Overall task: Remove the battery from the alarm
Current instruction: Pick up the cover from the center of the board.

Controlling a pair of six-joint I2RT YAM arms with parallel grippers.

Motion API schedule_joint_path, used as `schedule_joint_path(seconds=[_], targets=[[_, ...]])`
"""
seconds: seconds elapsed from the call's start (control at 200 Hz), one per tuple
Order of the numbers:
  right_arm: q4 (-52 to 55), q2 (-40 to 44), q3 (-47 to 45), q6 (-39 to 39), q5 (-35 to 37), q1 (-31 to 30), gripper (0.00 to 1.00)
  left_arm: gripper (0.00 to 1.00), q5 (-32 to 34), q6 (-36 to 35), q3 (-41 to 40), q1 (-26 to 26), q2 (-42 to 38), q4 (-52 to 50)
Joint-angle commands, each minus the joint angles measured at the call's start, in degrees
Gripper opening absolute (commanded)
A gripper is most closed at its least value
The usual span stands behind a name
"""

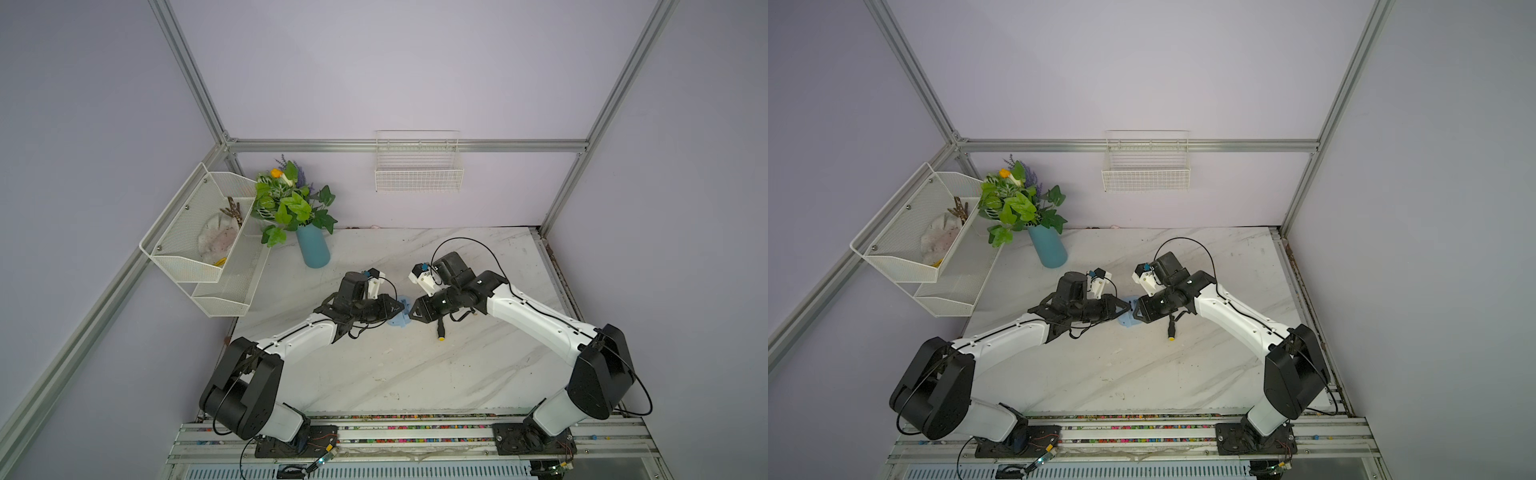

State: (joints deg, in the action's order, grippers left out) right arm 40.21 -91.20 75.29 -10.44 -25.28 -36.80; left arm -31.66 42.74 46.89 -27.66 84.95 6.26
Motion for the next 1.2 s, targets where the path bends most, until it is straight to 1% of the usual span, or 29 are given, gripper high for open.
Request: schedule_joint_path(seconds=[0.0, 0.155, 0.53, 0.96, 1.195], targets=[[-2.38, -0.99, -0.82, -1.2, -0.84, -0.73, 0.35, 0.13, 1.4, -1.35, 6.52, -0.33, 0.75, -1.84], [-3.8, -1.93, -1.13, -2.09, -1.61, -1.16, 0.35, 0.13, 1.78, -1.17, 7.02, -0.59, 0.9, -1.96], [-5.34, -4.3, -0.17, -2.83, -0.64, -1.52, 0.34, 0.13, 1.26, -0.65, 7.03, -0.98, 1.27, -1.11], [-5.64, -5.38, 0.26, -3.09, -1.14, -1.61, 0.23, 0.12, 0.77, -0.2, 6.9, -1.17, 1.45, -0.21], [-5.84, -5.37, 0.78, -3.25, -1.05, -1.61, 0.2, 0.11, 0.79, -0.13, 7.05, -1.52, 1.63, -0.2]])
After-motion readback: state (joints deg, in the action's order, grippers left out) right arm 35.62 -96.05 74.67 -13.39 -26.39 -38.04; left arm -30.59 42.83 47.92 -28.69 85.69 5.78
